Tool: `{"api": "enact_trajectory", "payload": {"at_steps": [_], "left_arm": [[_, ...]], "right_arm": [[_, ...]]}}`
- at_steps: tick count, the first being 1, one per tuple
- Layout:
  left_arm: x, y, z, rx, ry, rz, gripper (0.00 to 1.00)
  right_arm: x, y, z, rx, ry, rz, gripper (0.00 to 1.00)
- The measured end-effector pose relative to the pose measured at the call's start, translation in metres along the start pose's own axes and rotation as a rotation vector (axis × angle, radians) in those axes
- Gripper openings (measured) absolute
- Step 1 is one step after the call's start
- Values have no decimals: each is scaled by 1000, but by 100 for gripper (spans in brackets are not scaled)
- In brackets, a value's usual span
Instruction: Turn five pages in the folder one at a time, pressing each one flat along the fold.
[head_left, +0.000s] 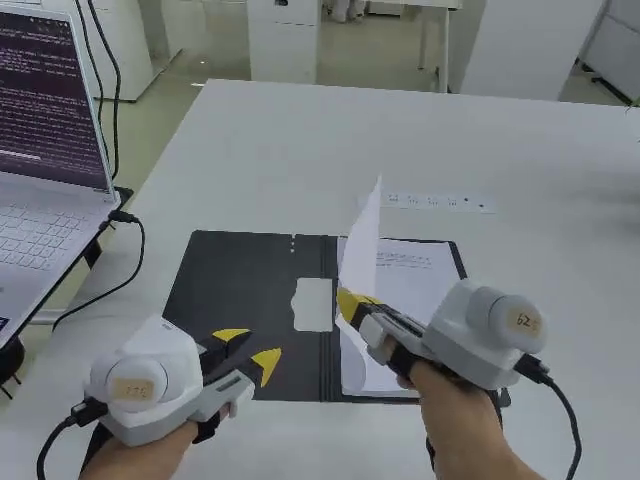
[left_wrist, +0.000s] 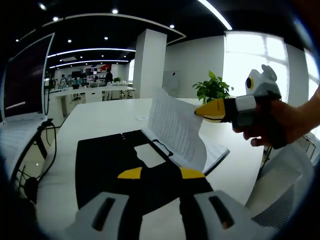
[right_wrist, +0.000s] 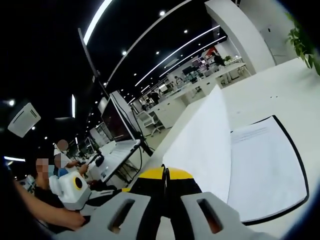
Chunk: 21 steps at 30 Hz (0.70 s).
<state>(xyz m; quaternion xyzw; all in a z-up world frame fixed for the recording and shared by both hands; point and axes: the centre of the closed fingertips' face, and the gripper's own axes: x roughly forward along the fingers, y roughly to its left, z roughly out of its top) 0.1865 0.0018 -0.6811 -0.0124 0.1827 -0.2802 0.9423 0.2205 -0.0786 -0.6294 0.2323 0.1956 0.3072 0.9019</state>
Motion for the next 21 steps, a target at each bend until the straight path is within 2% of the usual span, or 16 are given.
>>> {"api": "enact_trajectory", "payload": {"at_steps": [3,12,18,21], "left_arm": [[-9,7,-2,-9,-4,16,25],[-31,25,-5,-21,-11,63,25],[-41,36,-9,-31,-7,90,24],[-43,37,-11,-35,-2,95,24]], "right_arm": [[11,12,-9,-15,26,22,0],[39,29,-43,-26,108,56,0],[53,33,-64,-45,169,57,0],[60,31,-75,-38,192,54,0]]}}
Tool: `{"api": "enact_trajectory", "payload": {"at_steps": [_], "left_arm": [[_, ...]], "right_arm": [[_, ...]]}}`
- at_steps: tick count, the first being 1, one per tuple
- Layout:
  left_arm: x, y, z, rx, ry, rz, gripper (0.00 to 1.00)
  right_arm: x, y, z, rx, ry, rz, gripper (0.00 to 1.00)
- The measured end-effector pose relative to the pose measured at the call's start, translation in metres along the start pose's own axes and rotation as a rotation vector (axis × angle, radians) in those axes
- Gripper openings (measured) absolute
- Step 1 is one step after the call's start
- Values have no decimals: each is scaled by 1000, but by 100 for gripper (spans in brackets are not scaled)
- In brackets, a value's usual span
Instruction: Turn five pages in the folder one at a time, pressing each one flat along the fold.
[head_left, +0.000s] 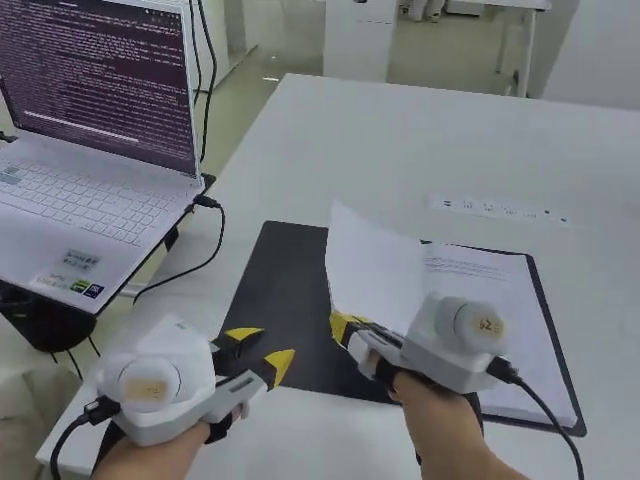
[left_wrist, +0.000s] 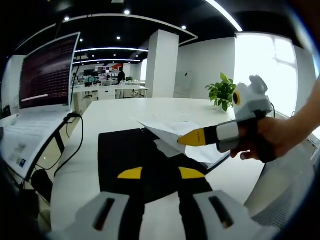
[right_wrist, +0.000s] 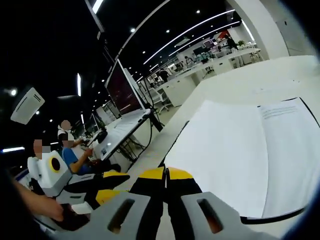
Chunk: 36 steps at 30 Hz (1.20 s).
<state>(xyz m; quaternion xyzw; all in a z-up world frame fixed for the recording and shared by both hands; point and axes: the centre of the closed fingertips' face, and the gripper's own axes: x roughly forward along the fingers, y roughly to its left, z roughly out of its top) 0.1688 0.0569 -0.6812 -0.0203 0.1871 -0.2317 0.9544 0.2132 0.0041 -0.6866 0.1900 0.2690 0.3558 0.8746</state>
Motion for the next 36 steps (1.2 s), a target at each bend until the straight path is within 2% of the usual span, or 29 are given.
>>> {"api": "enact_trajectory", "payload": {"at_steps": [7,9,14,22,24,26,30,32,33,34,36], "left_arm": [[0,3,-6,7,25,6,24],[2,5,-9,9,36,6,24],[5,8,-15,13,60,10,23],[13,16,-26,17,102,15,23],[15,18,-28,18,112,20,23],[17,20,-30,15,116,23,23],[21,22,-35,9,131,32,23],[23,24,-36,-3,131,39,23],[25,24,-37,-8,132,40,23],[27,24,-37,-16,130,43,22],[31,22,-35,-26,122,42,22]], "right_arm": [[21,-3,-29,-73,102,6,0],[27,-8,-38,-103,130,-5,0],[36,-20,-58,-119,194,-16,0],[50,-26,-75,-71,244,6,0],[52,-27,-80,-36,260,11,0],[51,-25,-82,-6,264,17,3],[50,-26,-84,7,260,32,8],[47,-24,-81,44,234,62,13],[45,-19,-75,76,198,99,15],[43,-18,-70,90,169,113,18],[32,-25,-70,77,179,102,19]]}}
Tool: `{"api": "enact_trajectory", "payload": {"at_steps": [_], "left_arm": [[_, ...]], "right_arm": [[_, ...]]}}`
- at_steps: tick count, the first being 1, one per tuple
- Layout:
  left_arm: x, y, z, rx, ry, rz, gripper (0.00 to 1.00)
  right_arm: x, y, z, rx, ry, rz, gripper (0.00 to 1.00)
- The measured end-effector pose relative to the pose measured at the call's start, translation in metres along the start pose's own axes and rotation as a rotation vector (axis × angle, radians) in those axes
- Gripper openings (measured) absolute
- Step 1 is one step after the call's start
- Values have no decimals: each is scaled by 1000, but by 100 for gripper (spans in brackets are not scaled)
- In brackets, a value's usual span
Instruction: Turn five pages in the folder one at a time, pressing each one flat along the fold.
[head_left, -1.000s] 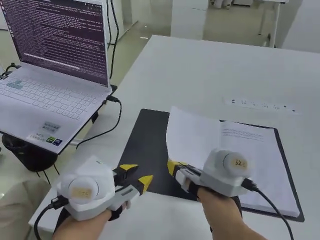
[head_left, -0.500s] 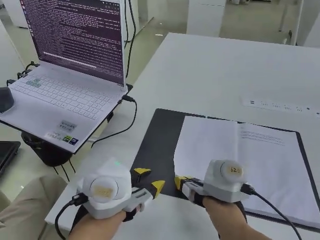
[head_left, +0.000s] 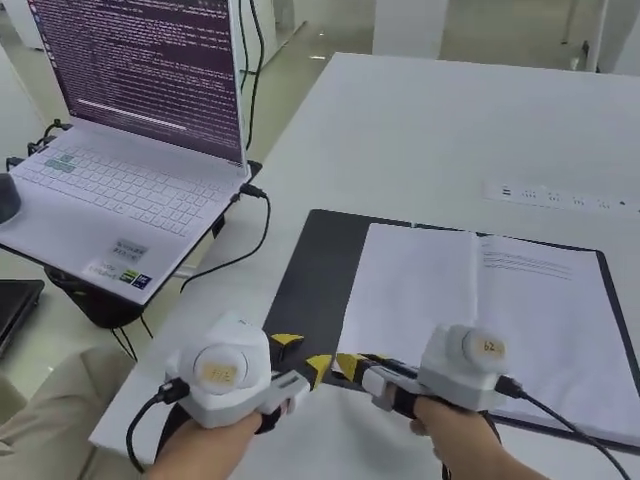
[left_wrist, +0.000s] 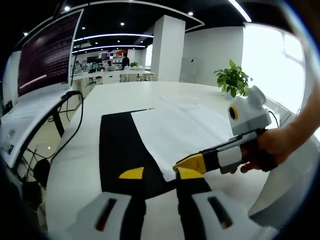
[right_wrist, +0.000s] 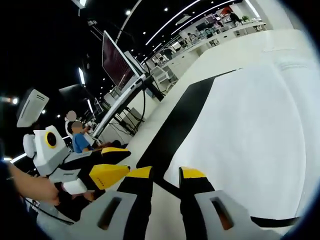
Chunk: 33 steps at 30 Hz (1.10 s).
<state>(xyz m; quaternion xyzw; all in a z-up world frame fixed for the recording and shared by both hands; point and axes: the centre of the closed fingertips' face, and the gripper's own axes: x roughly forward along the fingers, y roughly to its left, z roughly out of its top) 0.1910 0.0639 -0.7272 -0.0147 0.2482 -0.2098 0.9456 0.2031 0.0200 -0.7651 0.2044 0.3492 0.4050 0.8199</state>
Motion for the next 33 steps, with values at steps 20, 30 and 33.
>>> {"api": "enact_trajectory", "payload": {"at_steps": [20,30,33], "left_arm": [[65,-21,-37,63,114,-21,16],[63,-24,-40,136,62,-36,21],[63,-24,-40,144,65,-39,22]], "right_arm": [[-59,-98,83,96,-189,-153,0],[-41,-129,97,355,-196,-129,0],[-38,-136,98,474,-205,-139,0]]}}
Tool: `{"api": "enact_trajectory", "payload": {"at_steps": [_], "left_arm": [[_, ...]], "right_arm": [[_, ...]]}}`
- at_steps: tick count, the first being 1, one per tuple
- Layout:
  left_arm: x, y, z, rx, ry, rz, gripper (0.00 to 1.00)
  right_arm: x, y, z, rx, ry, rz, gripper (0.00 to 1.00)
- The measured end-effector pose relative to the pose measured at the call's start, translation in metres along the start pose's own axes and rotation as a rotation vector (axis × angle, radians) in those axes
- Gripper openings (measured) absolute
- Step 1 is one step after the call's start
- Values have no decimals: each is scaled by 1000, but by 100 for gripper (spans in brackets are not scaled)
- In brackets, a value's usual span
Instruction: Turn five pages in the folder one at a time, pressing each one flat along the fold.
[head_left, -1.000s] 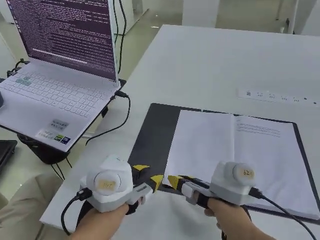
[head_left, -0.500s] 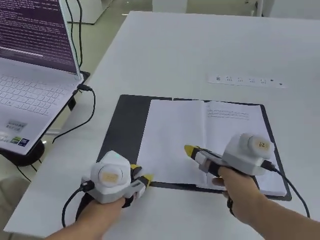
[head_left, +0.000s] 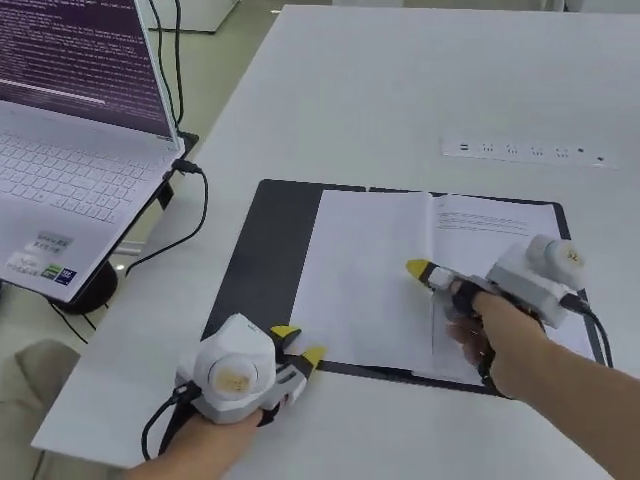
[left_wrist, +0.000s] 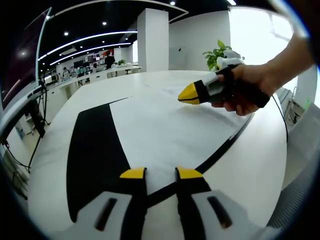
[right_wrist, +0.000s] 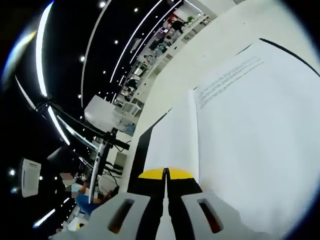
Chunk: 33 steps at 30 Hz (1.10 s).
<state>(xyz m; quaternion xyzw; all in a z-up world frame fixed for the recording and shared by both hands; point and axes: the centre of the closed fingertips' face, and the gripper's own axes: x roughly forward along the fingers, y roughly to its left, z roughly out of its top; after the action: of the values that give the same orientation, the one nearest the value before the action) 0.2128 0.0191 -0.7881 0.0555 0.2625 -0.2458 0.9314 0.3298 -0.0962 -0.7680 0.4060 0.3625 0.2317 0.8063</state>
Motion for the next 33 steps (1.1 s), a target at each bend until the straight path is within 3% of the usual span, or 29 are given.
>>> {"api": "enact_trajectory", "payload": {"at_steps": [3,4,7,9,15,22,33], "left_arm": [[0,-1,0,6,-2,0,21],[0,-1,0,4,-4,2,21],[0,-1,0,6,-9,2,21],[0,-1,0,8,-11,1,21],[1,-1,-1,13,-12,1,21],[0,-1,-1,14,-12,1,21],[0,1,-3,5,-23,6,21]], "right_arm": [[3,-7,0,57,8,-24,0],[4,-4,0,107,11,-2,0],[7,-4,4,148,-1,-2,0],[8,-2,8,218,-14,-2,0],[17,3,16,301,-16,22,0],[28,0,35,365,-43,7,0],[49,-4,58,371,-57,-20,0]]}}
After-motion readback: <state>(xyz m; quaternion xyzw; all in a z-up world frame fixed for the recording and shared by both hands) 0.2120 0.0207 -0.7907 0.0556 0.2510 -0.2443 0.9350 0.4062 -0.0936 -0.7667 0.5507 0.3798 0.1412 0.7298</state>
